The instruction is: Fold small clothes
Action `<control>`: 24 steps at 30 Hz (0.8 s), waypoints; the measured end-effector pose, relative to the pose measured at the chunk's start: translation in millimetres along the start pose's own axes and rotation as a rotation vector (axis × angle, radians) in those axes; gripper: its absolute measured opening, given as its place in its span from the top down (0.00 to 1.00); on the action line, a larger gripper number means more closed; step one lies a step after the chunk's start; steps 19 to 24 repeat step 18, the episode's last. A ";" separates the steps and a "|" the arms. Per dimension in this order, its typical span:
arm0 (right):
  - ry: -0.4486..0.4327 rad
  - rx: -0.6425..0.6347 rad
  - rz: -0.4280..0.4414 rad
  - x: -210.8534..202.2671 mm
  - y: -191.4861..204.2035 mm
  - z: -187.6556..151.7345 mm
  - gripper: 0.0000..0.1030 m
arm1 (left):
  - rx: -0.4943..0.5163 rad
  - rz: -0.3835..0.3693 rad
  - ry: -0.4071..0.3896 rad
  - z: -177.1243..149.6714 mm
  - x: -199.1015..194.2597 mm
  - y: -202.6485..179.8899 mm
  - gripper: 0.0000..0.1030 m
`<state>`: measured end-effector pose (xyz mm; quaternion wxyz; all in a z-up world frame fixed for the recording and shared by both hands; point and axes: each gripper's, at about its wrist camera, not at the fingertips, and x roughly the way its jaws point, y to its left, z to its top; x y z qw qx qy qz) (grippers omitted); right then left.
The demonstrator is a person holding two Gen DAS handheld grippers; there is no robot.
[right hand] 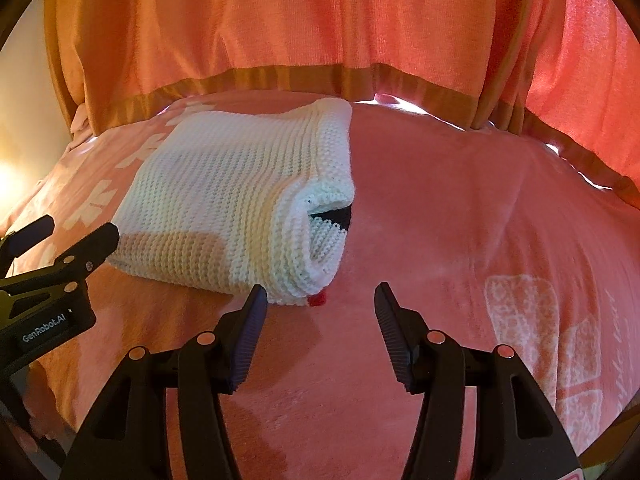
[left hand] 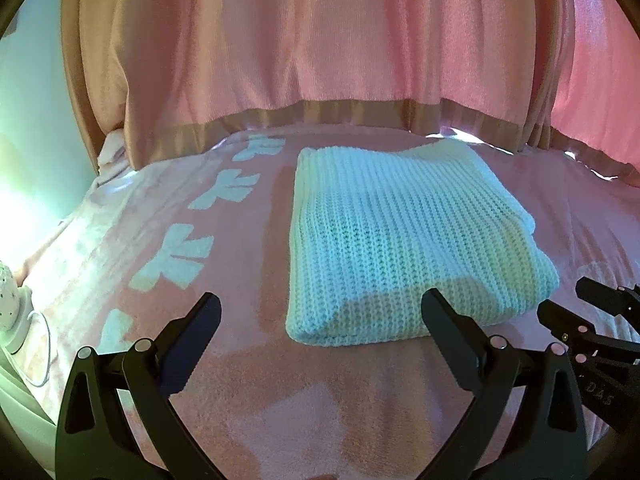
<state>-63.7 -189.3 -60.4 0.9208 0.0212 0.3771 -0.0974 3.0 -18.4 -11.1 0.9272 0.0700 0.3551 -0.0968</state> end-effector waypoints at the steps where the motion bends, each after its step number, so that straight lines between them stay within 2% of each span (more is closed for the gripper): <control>1: 0.000 0.000 0.001 0.0 0.2 0.1 0.47 | -0.003 0.002 0.006 -0.6 1.5 0.9 0.05; 10: 0.003 -0.007 0.004 1.5 1.2 0.3 0.44 | 0.028 0.008 0.007 -7.6 3.7 -2.1 0.05; 15: -0.001 -0.013 0.006 0.6 3.9 -0.2 0.43 | -0.003 0.024 0.013 -6.4 4.7 1.5 0.05; 24: 0.001 -0.010 0.007 1.2 3.0 0.2 0.43 | 0.003 0.023 0.011 -6.2 3.8 0.8 0.05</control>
